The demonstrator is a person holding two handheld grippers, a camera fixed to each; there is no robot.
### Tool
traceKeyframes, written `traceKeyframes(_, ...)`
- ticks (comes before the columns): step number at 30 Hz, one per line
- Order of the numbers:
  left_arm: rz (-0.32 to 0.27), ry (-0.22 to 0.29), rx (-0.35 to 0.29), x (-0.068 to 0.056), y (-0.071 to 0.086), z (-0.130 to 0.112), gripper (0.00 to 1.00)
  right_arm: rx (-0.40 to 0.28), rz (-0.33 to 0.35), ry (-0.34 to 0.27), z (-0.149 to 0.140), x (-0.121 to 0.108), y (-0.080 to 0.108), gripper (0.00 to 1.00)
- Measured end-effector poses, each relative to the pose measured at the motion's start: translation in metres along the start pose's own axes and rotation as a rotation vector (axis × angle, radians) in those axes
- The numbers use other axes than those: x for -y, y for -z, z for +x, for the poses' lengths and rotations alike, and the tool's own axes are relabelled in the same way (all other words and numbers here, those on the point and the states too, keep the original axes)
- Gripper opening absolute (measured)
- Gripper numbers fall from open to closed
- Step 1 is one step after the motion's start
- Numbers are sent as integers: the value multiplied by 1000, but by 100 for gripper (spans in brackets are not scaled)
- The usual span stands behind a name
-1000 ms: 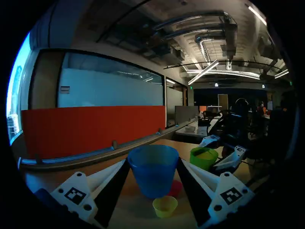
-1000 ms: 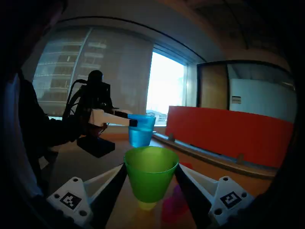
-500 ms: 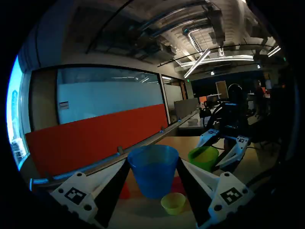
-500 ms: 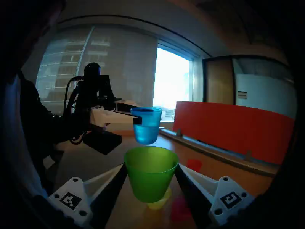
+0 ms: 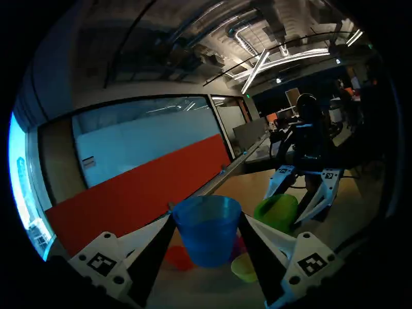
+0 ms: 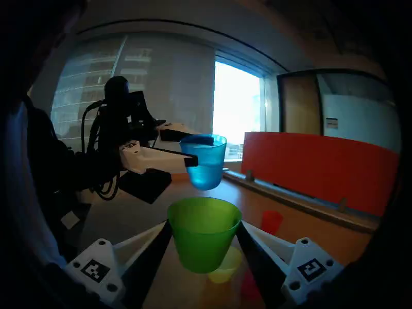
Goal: Pour water
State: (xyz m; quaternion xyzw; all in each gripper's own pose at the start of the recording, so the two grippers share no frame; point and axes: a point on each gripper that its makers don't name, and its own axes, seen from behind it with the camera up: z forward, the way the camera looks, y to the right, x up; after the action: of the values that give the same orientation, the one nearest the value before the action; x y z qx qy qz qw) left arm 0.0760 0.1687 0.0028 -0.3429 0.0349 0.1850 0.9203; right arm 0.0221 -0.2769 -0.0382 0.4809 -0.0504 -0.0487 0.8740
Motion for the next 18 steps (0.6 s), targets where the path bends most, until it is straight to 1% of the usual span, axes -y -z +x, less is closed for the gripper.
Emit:
traceKeyframes(12, -14, -151, 9, -12, -3, 7, 86, 12, 36, 5, -3, 12, -10, 91)
traceKeyframes(18, -14, -206, 10, -15, -3, 11, 86, 16, 47, 4, -4, 15, -13, 91)
